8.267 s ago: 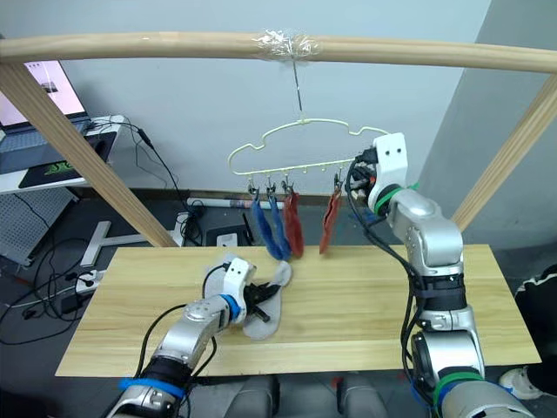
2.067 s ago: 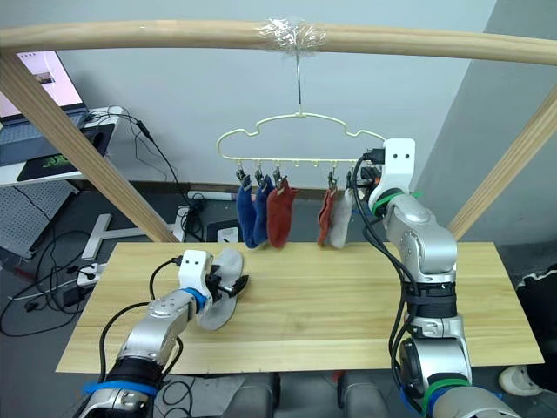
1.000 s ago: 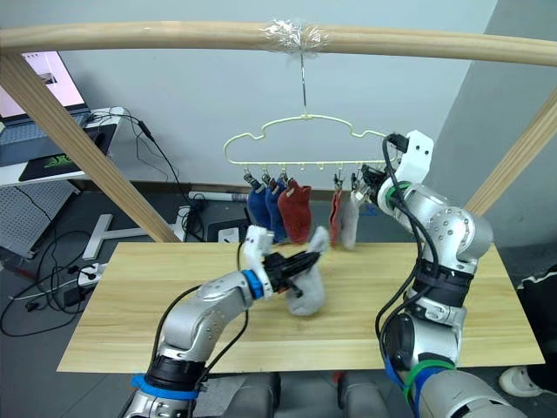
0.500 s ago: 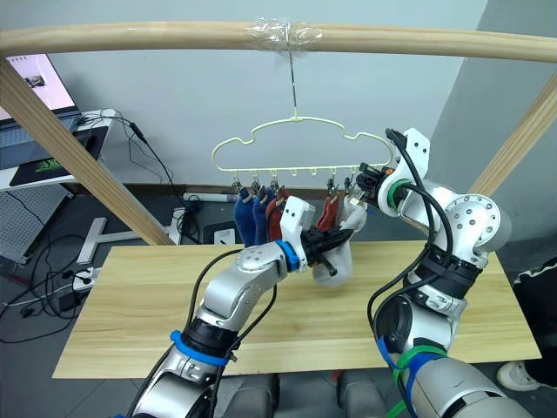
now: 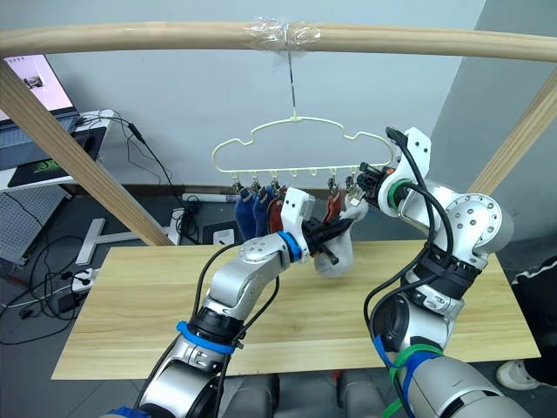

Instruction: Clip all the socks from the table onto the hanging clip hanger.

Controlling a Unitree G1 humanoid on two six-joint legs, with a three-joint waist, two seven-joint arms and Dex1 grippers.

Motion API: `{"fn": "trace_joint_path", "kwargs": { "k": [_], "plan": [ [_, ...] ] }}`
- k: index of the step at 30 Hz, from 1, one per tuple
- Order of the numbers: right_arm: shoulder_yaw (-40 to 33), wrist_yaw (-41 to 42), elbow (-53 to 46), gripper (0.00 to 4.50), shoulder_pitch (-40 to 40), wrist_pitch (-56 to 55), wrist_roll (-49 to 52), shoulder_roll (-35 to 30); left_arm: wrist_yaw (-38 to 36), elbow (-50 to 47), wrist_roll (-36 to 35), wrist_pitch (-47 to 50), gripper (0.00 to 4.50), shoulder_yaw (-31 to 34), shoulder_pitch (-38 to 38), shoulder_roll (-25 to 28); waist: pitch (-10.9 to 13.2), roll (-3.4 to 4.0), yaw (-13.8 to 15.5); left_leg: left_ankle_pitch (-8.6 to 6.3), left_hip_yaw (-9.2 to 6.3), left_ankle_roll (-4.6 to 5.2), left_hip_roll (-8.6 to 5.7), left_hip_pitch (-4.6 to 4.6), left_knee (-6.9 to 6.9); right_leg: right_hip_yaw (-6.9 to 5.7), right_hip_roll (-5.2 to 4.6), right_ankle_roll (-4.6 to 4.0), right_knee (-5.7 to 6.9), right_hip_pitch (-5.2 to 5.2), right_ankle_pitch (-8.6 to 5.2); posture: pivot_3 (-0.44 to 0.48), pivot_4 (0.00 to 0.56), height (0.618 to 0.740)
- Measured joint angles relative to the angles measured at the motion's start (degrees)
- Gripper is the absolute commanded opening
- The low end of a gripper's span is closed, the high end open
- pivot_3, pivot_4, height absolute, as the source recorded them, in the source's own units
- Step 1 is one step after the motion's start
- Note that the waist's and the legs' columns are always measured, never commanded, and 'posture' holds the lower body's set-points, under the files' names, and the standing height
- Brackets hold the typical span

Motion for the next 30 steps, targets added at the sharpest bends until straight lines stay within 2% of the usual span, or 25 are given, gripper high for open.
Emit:
{"fn": "trace_joint_path", "kwargs": {
  "k": [5, 9, 10, 13, 16, 19, 25, 30],
  "plan": [
    [-0.8, 1.4, 0.1, 3.08, 0.0, 0.0, -0.1, -0.4, -0.7, -0.2, -0.2, 0.4, 0.00, 0.0, 0.0, -0.1, 0.0, 0.01, -0.2, 0.00, 0.00, 0.00, 0.00, 0.00, 0.00, 0.00, 0.00, 0.00, 0.01, -0.01, 0.00, 0.059, 0.186, 0.740],
    [-0.3, 3.5, -0.2, 4.47, 0.3, 0.0, 0.3, -3.2, -1.1, -1.1, -1.2, 1.4, 0.00, 0.0, 0.1, -1.3, 0.0, 0.02, -0.2, 0.00, 0.00, 0.00, -0.01, -0.02, 0.00, 0.00, 0.00, 0.00, 0.00, -0.01, 0.00, 0.050, 0.181, 0.740],
    [0.4, 4.6, -0.9, 4.47, 0.8, 0.0, 1.1, -4.7, -1.1, -1.1, -1.9, 2.0, 0.00, 0.1, 0.1, -2.1, 0.0, 0.02, -0.1, 0.00, 0.00, 0.00, -0.01, -0.02, 0.01, 0.00, -0.01, 0.00, -0.01, -0.01, 0.00, 0.050, 0.181, 0.740],
    [2.5, 8.1, -5.6, 4.50, 4.0, 0.0, 3.1, -9.0, -1.0, -1.0, -4.3, 3.8, 0.76, 1.3, 0.0, -5.0, 0.0, 0.02, -0.2, 0.00, 0.00, 0.00, -0.02, -0.07, 0.01, 0.01, -0.01, 0.02, -0.07, -0.01, -0.01, 0.037, 0.168, 0.740],
    [3.3, 10.0, -11.2, 4.50, 8.3, 0.0, 5.1, -11.0, -1.3, 0.1, -6.4, 5.4, 1.71, 2.6, -0.3, -6.4, 0.0, 0.02, -0.8, 0.00, -0.01, 0.00, -0.01, -0.03, 0.00, 0.00, 0.01, 0.04, -0.04, -0.01, -0.02, 0.030, 0.152, 0.740],
    [5.0, 11.2, -16.8, 4.50, 14.1, 0.0, 6.9, -12.8, -2.6, 2.3, -6.6, 5.4, 2.63, 2.3, -0.2, -5.7, -0.1, 0.06, -1.4, 0.00, -0.01, 0.00, -0.01, 0.00, 0.00, 0.01, 0.01, 0.05, 0.00, -0.01, -0.03, 0.013, 0.117, 0.740],
    [5.4, 13.7, -24.8, 4.50, 24.0, -0.1, 7.7, -14.7, -9.5, 6.7, -4.2, 2.6, 4.46, 1.6, 3.1, 4.3, -0.4, 0.26, -2.9, 0.01, 0.03, -0.01, 0.00, 0.13, 0.01, 0.07, 0.04, 0.04, 0.11, 0.01, -0.02, -0.019, 0.092, 0.740],
    [8.2, 18.2, -27.8, 4.50, 36.6, -6.0, 7.2, -21.3, -16.5, 11.3, -1.9, -1.0, 4.48, 2.9, 3.3, 17.0, -1.0, 0.28, -3.1, 0.02, 0.06, -0.01, -0.01, 0.13, 0.03, 0.10, 0.04, 0.05, 0.09, 0.02, -0.02, -0.005, 0.064, 0.740]
  ]
}}
